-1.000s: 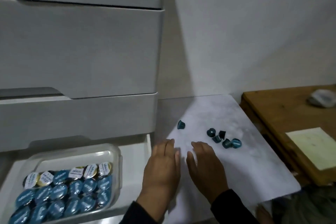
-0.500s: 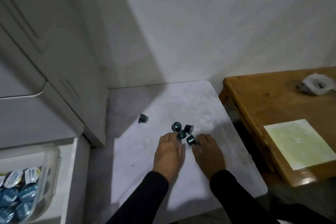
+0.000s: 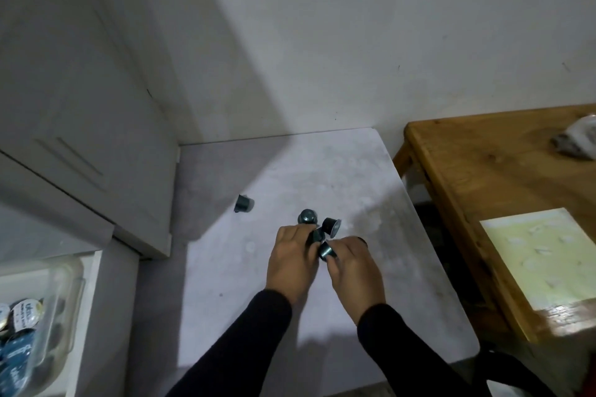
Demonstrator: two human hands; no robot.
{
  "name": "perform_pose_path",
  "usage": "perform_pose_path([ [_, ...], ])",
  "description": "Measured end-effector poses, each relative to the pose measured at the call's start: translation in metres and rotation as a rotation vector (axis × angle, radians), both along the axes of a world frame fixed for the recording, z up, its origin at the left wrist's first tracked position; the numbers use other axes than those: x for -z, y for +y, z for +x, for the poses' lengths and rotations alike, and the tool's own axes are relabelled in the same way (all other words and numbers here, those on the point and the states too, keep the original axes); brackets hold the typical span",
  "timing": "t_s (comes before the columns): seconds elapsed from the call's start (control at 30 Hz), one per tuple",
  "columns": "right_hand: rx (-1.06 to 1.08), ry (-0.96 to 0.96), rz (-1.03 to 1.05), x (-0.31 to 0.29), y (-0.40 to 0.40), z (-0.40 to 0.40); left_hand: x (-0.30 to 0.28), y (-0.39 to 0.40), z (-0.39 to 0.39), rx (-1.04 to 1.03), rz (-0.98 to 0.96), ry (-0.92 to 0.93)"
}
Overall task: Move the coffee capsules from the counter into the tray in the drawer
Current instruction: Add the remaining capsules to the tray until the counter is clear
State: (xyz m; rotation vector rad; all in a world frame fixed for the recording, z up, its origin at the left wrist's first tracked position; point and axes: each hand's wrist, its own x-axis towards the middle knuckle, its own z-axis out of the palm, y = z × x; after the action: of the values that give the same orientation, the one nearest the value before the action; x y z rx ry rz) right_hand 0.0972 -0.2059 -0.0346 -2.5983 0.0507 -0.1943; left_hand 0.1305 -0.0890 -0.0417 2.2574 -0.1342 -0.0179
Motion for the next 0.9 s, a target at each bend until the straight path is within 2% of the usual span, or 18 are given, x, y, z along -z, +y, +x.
perform_pose_path([
  [0.13, 0.001, -0.027, 0.037, 0.006, 0.006, -0.005, 0.007, 0.009, -0.003, -0.037, -0.031, -0.138],
  [0.17, 0.017, -0.02, 0.102, 0.007, 0.007, -0.008, 0.009, 0.011, -0.004, -0.056, -0.048, -0.154],
  [0.3, 0.093, 0.07, 0.4, 0.009, 0.012, -0.018, 0.011, 0.017, -0.01, -0.078, -0.126, -0.117],
  [0.37, 0.094, 0.066, 0.403, 0.01, 0.015, -0.021, 0.011, 0.017, -0.01, -0.054, -0.149, -0.099],
  [0.53, 0.214, -0.017, 0.463, 0.01, 0.019, -0.022, 0.009, 0.013, -0.005, -0.096, -0.166, -0.028],
  [0.73, 0.329, 0.102, 0.569, 0.013, 0.016, -0.016, -0.003, 0.007, -0.002, -0.225, -0.397, 0.163],
  [0.9, 0.325, 0.186, 0.603, -0.001, 0.018, -0.018, -0.02, 0.01, -0.007, -0.298, -0.538, 0.289],
])
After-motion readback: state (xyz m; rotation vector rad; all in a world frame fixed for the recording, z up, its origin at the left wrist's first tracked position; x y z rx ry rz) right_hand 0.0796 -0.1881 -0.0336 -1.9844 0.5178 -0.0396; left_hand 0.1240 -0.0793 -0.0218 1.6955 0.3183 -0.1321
